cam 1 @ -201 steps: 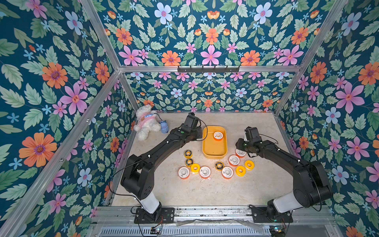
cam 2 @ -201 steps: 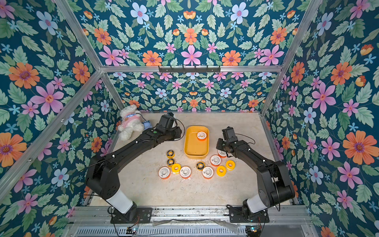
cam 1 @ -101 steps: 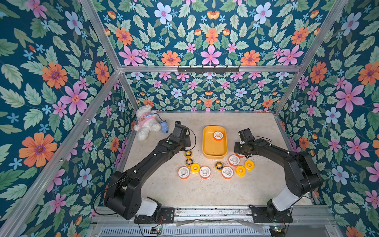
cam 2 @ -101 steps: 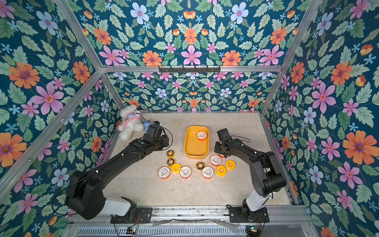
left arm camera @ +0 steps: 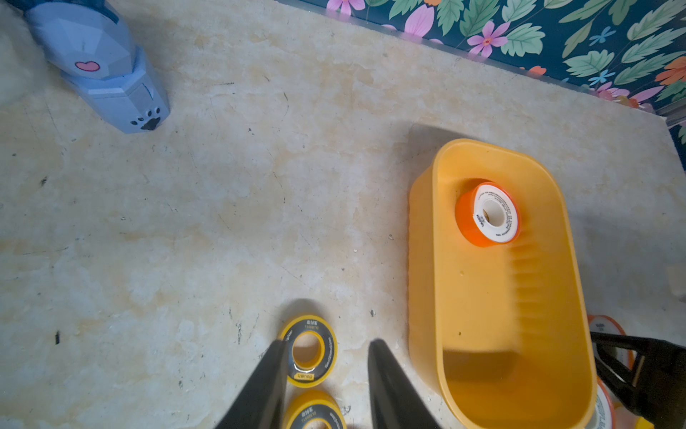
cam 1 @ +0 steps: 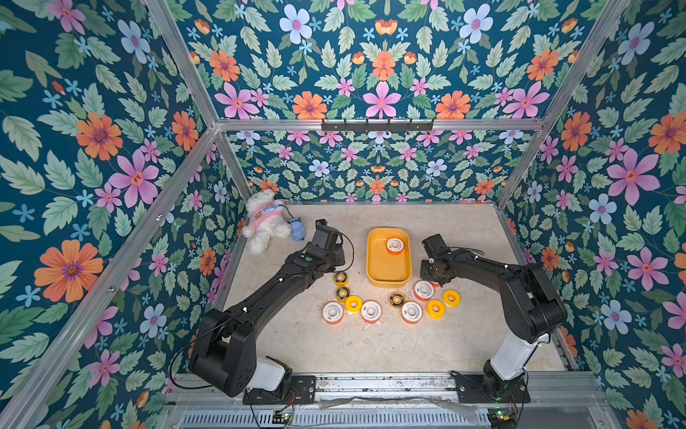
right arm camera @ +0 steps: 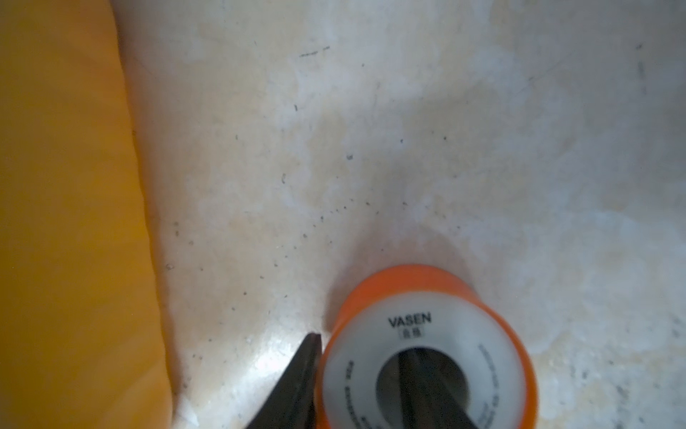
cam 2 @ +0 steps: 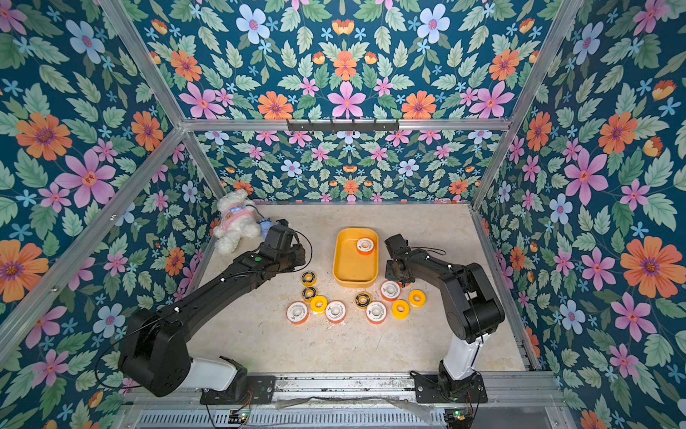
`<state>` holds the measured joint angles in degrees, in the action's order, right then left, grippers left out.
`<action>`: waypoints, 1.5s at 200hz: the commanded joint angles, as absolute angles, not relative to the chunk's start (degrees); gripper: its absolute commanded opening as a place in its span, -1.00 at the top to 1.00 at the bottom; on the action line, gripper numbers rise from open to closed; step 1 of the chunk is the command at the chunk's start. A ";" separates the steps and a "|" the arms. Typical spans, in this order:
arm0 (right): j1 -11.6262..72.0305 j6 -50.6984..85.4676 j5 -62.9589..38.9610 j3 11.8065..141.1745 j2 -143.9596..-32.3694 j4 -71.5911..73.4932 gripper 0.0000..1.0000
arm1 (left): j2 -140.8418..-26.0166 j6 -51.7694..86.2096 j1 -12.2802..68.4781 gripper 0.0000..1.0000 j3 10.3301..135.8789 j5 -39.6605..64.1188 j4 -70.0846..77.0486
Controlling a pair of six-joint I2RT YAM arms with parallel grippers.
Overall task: Put the sealing tape into the storage box
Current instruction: Pick up the sealing tape at the center of the board, then place the sealing tape in the storage box.
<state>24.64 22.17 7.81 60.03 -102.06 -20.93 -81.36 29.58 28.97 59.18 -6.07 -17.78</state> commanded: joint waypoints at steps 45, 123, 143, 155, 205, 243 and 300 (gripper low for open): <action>24.87 22.87 10.24 60.41 -104.41 -22.12 0.38 | -81.60 29.47 28.83 0.17 58.71 -6.71 -17.16; 23.63 24.80 8.14 59.45 -100.36 -20.02 0.54 | -81.54 29.58 28.83 0.17 58.10 -6.76 -17.30; 21.84 25.54 5.09 57.48 -97.48 -17.57 0.55 | -81.46 29.57 28.83 0.17 58.01 -6.89 -17.34; 20.52 25.99 2.15 55.95 -95.53 -15.34 0.56 | -81.33 29.55 28.87 0.17 57.89 -7.01 -17.34; 17.93 26.72 -5.96 52.03 -85.59 -8.51 0.56 | -81.26 29.57 28.83 0.17 57.88 -7.12 -17.43; 17.88 26.73 -11.09 51.33 -81.57 -3.38 0.54 | -80.95 29.77 28.83 0.17 58.01 -7.01 -17.39; 19.29 25.38 -20.41 53.83 -81.74 1.85 0.51 | -80.99 29.97 28.83 0.16 57.92 -6.65 -17.18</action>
<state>18.20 26.46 -15.11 52.40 -81.28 -2.52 -81.10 29.65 28.88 57.87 -6.46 -17.61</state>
